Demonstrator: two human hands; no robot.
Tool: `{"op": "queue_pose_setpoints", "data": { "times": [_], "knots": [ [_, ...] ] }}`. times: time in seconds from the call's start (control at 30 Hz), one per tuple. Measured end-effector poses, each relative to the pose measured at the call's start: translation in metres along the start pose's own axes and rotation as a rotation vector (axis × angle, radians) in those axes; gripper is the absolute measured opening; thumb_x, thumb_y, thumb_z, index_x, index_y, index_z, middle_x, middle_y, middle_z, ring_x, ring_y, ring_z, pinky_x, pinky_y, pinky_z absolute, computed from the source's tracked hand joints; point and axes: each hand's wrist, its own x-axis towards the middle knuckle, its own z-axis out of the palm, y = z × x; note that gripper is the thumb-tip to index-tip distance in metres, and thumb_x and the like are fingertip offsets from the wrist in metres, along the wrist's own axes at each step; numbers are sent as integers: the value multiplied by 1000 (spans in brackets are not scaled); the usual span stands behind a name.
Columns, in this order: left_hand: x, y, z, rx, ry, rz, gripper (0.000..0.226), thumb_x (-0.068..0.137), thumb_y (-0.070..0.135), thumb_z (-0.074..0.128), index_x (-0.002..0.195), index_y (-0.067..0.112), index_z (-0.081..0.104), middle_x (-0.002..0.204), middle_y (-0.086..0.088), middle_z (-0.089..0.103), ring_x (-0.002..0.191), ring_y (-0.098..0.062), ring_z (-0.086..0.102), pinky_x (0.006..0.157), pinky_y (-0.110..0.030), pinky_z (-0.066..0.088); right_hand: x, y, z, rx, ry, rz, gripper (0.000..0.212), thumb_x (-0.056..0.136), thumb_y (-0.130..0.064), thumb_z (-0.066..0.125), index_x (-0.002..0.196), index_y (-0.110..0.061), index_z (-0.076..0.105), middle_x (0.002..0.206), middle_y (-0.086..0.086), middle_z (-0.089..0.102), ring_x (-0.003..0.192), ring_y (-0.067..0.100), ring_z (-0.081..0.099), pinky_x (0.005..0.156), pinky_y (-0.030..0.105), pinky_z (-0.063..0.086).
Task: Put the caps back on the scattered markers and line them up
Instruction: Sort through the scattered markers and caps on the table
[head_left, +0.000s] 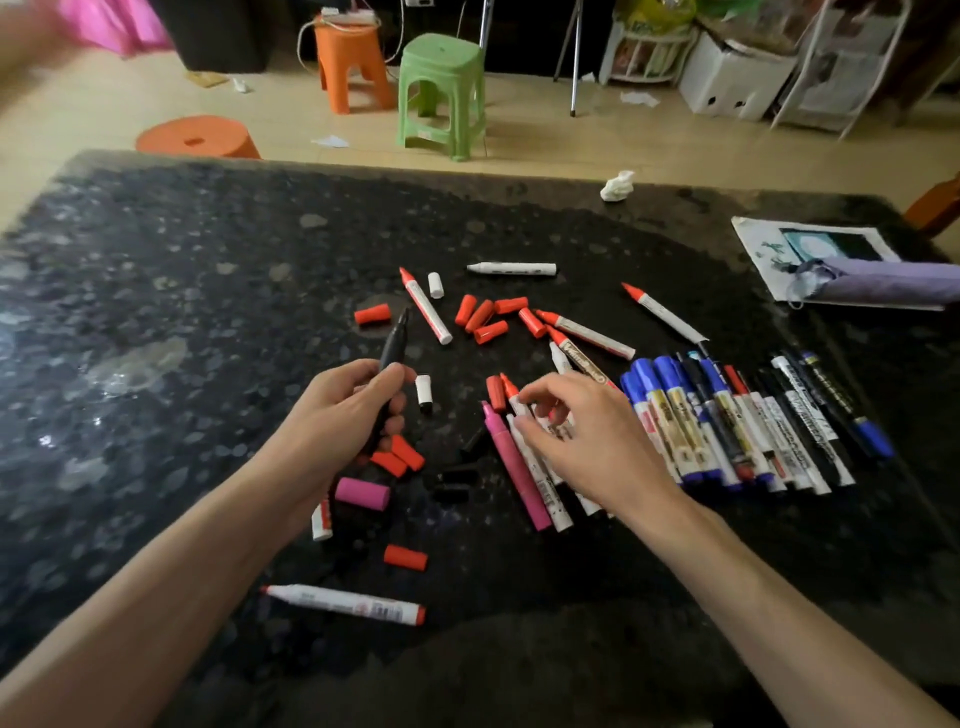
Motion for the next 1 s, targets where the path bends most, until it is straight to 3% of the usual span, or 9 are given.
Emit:
{"op": "queue_pose_setpoints", "data": {
  "times": [0.1,0.17,0.3,0.43,0.6,0.7,0.93,1.0],
  "knots": [
    [0,2,-2,2,28,-3,20,106,25,53,105,9,66,69,5,49,58,-13,43,55,-28,28,-8,-7,17,-52,-63,-70,21,92,-44,72,109,-33,68,99,-15,59,96,4,54,84,26,46],
    [-1,4,-2,9,35,-8,18,103,26,58,107,10,64,70,4,48,57,-13,42,54,-28,28,-15,-8,22,-63,-96,-89,32,91,-44,75,120,-35,64,106,-17,54,103,3,49,86,23,42],
    [-4,7,0,44,12,-25,20,104,29,56,108,11,63,73,3,48,55,-11,43,46,-23,32,-21,-16,32,-163,-110,-241,48,95,-28,70,140,-39,58,123,-9,51,115,12,47,95,30,48],
    [-10,10,2,61,-23,-24,27,108,30,47,113,9,65,76,-1,46,57,-11,40,44,-17,36,-14,-15,43,-296,-30,-351,36,90,-17,75,123,-30,72,123,1,58,116,25,52,89,43,54],
    [-11,14,-4,150,-66,-13,33,109,37,45,109,16,72,75,0,48,57,-9,40,45,-15,34,-6,-10,37,-242,18,-425,8,90,-19,78,98,-21,76,112,-1,61,108,20,53,84,38,53],
    [-7,15,-9,169,-60,-9,34,108,38,47,107,17,73,75,0,50,59,-9,42,45,-16,35,-2,-5,28,-158,9,-371,18,87,-32,80,103,-24,76,110,-5,59,105,14,50,88,31,49],
    [-5,20,-26,246,-2,37,31,108,36,49,104,19,75,75,3,53,64,-10,48,54,-18,39,-4,-5,31,-214,-96,-417,39,86,-34,79,124,-34,71,127,-4,56,125,21,47,99,36,48],
    [-4,19,-29,291,7,25,29,106,37,51,103,23,77,75,4,56,67,-10,50,58,-17,41,-5,-6,35,-240,-110,-456,36,87,-36,78,122,-35,72,132,-2,56,129,24,47,97,39,47]
  ]
}}
